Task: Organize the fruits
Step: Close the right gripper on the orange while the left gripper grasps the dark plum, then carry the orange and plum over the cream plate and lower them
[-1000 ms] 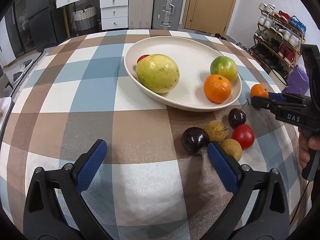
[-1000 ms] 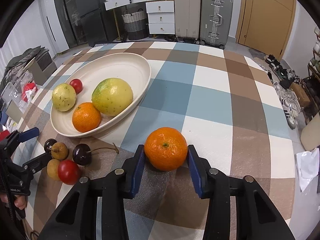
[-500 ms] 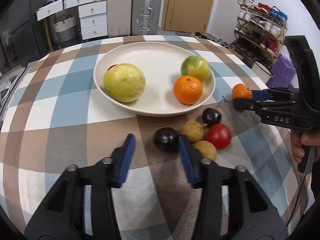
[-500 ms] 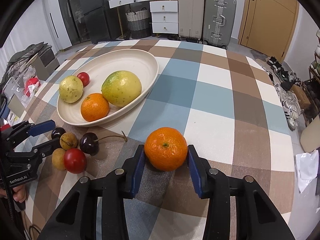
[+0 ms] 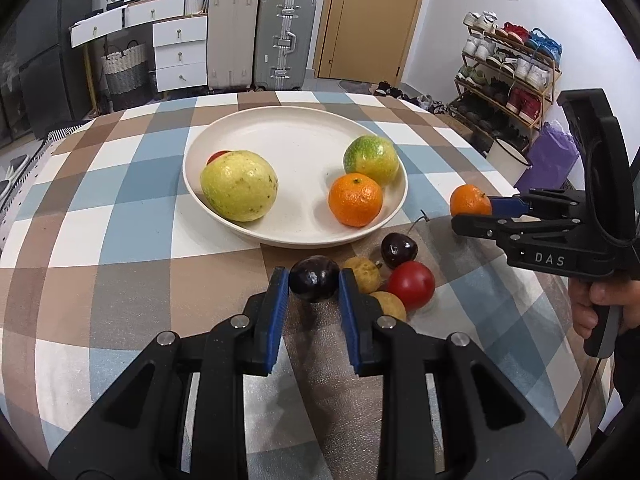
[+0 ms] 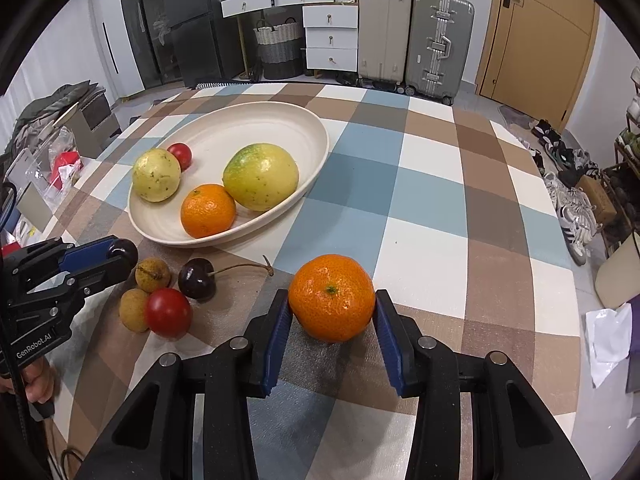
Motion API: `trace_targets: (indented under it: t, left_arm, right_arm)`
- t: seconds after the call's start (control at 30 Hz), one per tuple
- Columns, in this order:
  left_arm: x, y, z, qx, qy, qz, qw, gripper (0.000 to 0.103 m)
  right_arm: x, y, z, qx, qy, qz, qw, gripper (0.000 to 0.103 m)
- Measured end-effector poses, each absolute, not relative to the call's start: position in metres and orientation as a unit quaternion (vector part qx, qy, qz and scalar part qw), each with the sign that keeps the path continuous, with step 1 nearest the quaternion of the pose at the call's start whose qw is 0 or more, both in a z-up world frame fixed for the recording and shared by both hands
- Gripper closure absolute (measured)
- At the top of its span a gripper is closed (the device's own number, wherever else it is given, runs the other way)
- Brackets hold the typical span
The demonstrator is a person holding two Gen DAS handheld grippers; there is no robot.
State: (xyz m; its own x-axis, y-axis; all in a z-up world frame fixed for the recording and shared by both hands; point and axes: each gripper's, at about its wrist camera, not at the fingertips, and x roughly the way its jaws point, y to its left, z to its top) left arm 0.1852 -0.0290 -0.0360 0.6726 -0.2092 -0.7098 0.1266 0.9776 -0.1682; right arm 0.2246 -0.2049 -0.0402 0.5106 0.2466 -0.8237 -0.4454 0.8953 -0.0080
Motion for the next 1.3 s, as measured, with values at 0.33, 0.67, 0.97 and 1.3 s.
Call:
trace_targets:
  t: [0.33,0.67,0.97,1.3]
  left_arm:
    - [0.169,-0.022,-0.01,-0.057,0.36,-0.073,0.928,0.08]
    - [0.159,-0.012,0.02,-0.064,0.329,-0.055,0.94,0.08]
    - [0.164,-0.008,0.034,-0.066,0.315,-0.046,0.946,0.08]
    - [0.18,-0.006,0.046,-0.063,0.306,-0.05,0.949,0.08]
  right_arm:
    - [0.21,-0.201,-0.018,-0.111,0.429,0.209,0.872,0.061]
    - [0.207,-0.196,-0.001,-0.101,0.412,0.223,0.878,0.061]
    - [0.213,-0.198,0.011,-0.084,0.397,0.232,0.884,0.061]
    - [0.222,-0.196,0.021,-0.067,0.384,0.233,0.891,0.061]
